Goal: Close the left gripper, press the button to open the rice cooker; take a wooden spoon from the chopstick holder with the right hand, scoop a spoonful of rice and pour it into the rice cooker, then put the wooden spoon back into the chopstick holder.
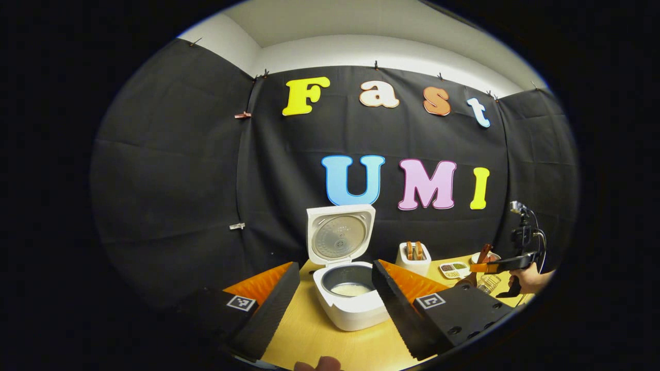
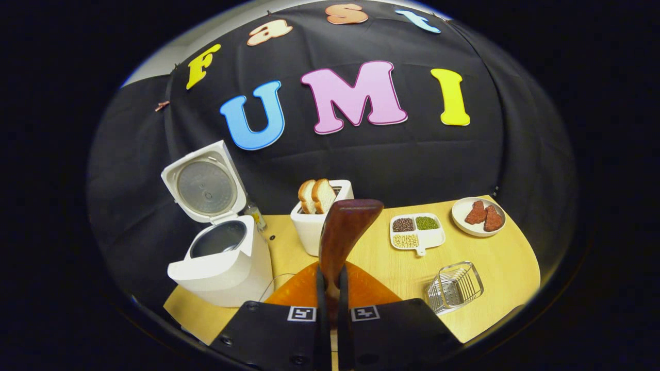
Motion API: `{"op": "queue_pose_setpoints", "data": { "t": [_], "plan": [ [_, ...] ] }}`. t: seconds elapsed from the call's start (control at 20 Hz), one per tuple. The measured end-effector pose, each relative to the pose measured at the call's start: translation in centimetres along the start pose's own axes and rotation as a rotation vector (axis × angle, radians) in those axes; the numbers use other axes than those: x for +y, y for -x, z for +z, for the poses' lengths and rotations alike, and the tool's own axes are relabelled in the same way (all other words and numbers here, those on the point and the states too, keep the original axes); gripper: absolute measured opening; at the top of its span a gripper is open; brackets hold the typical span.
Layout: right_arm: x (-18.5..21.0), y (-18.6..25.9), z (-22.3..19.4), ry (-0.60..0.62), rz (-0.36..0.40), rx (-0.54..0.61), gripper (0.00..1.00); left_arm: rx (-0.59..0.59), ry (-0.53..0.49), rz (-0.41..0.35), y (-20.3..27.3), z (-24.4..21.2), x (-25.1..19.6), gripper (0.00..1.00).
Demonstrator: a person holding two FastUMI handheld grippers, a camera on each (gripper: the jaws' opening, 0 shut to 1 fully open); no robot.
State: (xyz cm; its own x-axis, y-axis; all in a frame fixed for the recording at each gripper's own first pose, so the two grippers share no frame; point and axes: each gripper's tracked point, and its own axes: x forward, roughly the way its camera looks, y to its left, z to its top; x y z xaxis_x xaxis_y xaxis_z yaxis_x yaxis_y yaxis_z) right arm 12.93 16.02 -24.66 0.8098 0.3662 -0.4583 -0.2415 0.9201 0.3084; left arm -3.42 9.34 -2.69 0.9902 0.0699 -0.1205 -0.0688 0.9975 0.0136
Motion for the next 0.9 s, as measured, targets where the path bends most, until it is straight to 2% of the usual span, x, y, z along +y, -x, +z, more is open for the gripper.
{"op": "queue_pose_setpoints", "data": {
  "t": [0.25,0.4,0.55,0.65,0.75,0.9],
  "plan": [
    [-0.7,-2.2,-3.1,0.186,-0.086,0.067,0.10,0.019,0.017,-0.001,-0.8,-0.8,0.9,0.97],
    [0.3,-2.9,-4.4,0.315,-0.095,0.093,0.10,0.026,0.030,-0.010,-1.4,-1.1,1.0,0.97],
    [1.9,-3.1,-6.3,0.488,-0.112,0.118,0.10,0.035,0.039,-0.002,-1.9,-1.9,1.4,0.97],
    [2.4,-2.9,-7.6,0.613,-0.152,0.125,0.10,0.040,0.047,0.002,-1.8,-2.2,1.8,0.97],
    [3.0,-2.9,-9.6,0.649,-0.196,0.147,0.10,0.044,0.050,0.007,-1.6,-2.6,2.2,0.97],
    [4.6,-3.0,-12.1,0.556,-0.197,0.184,0.10,0.044,0.053,0.018,-1.4,-2.8,2.9,0.97]
  ]
}}
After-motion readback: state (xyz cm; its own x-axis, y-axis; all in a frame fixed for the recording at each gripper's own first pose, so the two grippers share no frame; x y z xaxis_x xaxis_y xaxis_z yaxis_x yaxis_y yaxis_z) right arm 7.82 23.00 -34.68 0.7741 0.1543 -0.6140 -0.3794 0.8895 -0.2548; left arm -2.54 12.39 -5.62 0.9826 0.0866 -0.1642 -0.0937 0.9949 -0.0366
